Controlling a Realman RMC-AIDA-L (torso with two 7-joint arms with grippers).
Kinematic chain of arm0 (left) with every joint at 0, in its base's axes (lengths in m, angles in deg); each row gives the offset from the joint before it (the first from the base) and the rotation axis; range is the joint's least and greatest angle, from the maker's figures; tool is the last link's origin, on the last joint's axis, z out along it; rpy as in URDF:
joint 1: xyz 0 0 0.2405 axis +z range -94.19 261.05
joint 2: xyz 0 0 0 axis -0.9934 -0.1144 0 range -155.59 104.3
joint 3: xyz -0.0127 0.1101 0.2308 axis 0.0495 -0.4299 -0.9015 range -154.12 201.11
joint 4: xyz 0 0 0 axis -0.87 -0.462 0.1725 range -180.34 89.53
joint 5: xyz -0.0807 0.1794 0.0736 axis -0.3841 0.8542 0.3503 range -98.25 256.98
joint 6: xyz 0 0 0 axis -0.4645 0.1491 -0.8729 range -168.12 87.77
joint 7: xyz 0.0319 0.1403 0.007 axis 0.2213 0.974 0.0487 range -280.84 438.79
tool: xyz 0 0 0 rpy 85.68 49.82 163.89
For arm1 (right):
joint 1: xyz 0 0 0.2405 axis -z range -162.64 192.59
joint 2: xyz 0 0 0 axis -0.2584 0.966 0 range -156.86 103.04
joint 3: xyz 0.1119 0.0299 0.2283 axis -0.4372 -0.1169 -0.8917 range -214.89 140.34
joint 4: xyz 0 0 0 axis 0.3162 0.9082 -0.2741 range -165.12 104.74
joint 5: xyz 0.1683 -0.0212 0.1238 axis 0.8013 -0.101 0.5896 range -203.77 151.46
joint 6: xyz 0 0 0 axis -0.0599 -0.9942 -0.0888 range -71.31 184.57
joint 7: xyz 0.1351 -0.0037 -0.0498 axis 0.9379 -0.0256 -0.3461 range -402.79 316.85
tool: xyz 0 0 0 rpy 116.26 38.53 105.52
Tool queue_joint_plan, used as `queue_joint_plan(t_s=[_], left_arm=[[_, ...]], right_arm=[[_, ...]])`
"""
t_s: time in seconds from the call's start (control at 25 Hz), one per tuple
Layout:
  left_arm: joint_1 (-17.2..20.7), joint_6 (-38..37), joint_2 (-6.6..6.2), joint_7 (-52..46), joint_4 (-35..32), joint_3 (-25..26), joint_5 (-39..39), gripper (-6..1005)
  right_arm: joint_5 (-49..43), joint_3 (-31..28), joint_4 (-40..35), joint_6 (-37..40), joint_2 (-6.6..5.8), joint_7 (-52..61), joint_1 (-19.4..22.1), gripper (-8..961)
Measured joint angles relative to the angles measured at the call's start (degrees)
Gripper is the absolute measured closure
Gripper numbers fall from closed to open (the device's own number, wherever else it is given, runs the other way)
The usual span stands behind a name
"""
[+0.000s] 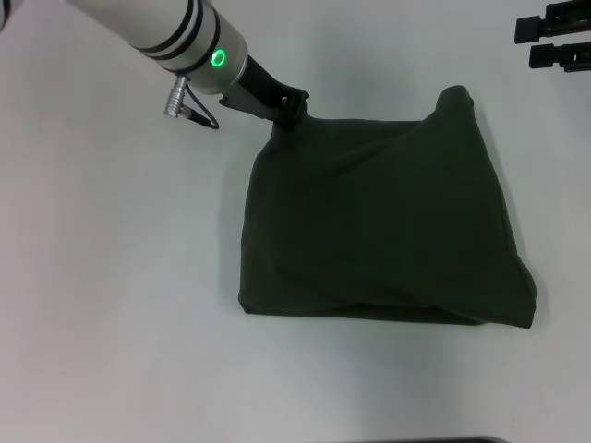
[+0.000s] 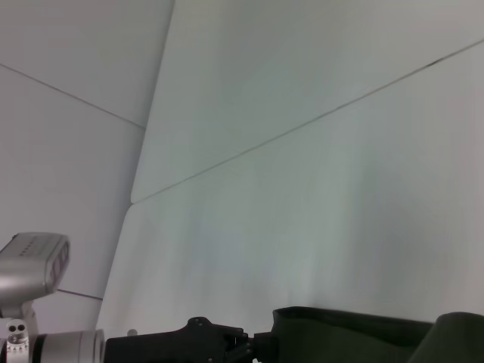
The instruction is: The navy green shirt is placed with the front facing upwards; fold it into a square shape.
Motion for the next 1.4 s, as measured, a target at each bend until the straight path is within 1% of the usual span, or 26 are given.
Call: queue_joint_plan(t_s=[0.12,0.36,0.56,0.88,1.2,1.32,1.4], left_arm=[[0.3,-0.1,-0.11,-0.1,0.5,0.2,0.1,1000],[1.1,-0.2,-0.92,-1.4,0.9,0.4,0.9,976],[2.7,-0.8,-1.47,-2.4,2.8,0.9,1.7,957],[3.8,-1.1,-1.53,-2.6,4.3,1.2,1.8,925],[4.3,-0.7,-2.06,-3.2,4.3,1.2,1.8,894],[4.5,-0.7,-1.90,-2.7,4.7,1.2,1.6,882],[4.7,-0.9,-1.55,-1.9,5.2,1.2,1.6,874]], right_arm=[[0.0,0.0,0.0,0.0,0.01,0.0,0.0,357],[0.1,0.0,0.1,0.0,0.02,0.0,0.0,356],[0.1,0.0,0.1,0.0,0.02,0.0,0.0,356],[0.1,0.0,0.1,0.0,0.02,0.0,-0.2,355],[0.1,0.0,0.1,0.0,0.02,0.0,0.0,356],[0.1,0.0,0.1,0.0,0.01,0.0,0.0,355],[0.1,0.0,0.2,0.0,0.01,0.0,-0.1,356]])
